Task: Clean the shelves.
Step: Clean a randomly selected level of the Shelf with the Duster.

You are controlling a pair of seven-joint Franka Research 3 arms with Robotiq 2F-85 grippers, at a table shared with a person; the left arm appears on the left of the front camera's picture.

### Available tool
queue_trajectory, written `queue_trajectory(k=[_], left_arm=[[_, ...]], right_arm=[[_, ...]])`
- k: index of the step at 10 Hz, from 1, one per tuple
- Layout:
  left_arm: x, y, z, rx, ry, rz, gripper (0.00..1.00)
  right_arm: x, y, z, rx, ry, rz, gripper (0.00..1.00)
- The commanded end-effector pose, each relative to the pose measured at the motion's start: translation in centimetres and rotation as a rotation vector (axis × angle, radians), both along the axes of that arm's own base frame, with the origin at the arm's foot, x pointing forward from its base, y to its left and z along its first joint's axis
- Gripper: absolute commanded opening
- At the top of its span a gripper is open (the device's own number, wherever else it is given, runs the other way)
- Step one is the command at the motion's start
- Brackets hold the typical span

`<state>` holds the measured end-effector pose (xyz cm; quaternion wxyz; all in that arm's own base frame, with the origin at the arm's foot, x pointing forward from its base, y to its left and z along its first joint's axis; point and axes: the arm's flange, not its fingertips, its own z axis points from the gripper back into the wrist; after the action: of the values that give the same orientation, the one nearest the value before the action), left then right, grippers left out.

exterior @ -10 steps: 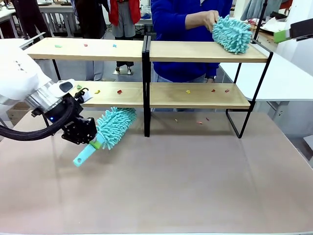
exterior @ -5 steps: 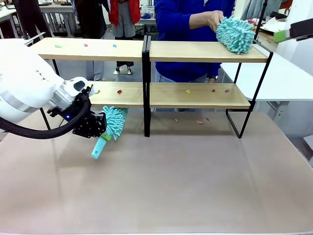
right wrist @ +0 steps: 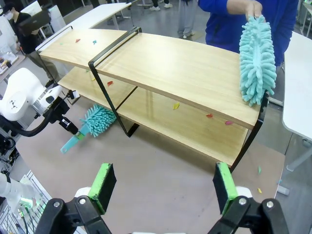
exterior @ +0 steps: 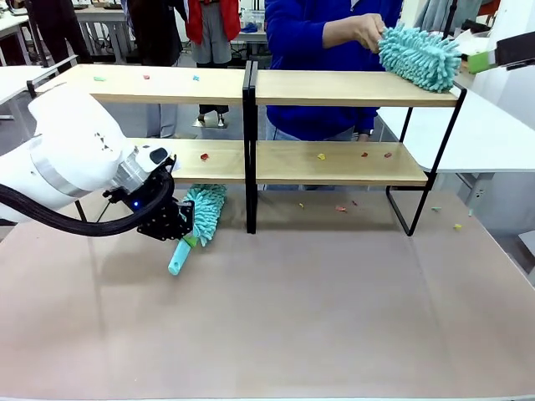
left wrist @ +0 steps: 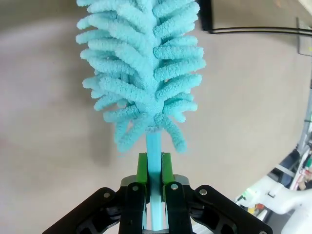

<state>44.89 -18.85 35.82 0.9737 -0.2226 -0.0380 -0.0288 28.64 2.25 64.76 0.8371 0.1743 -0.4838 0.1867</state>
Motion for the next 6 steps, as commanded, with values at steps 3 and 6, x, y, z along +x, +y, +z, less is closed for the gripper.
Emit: queue_trajectory(k=[3,6], left_arm=[[-0.3,-0.5,0.1,0.080,0.054,0.228,0.00],[-1.2,0.4,0.2,0.075,0.023,0.463,0.00]], right_arm=[[0.0,-0.1,0.0,0.005,0.000,0.001,1.00],[0.0,-0.1,0.0,0.005,0.000,0.001,1.00]])
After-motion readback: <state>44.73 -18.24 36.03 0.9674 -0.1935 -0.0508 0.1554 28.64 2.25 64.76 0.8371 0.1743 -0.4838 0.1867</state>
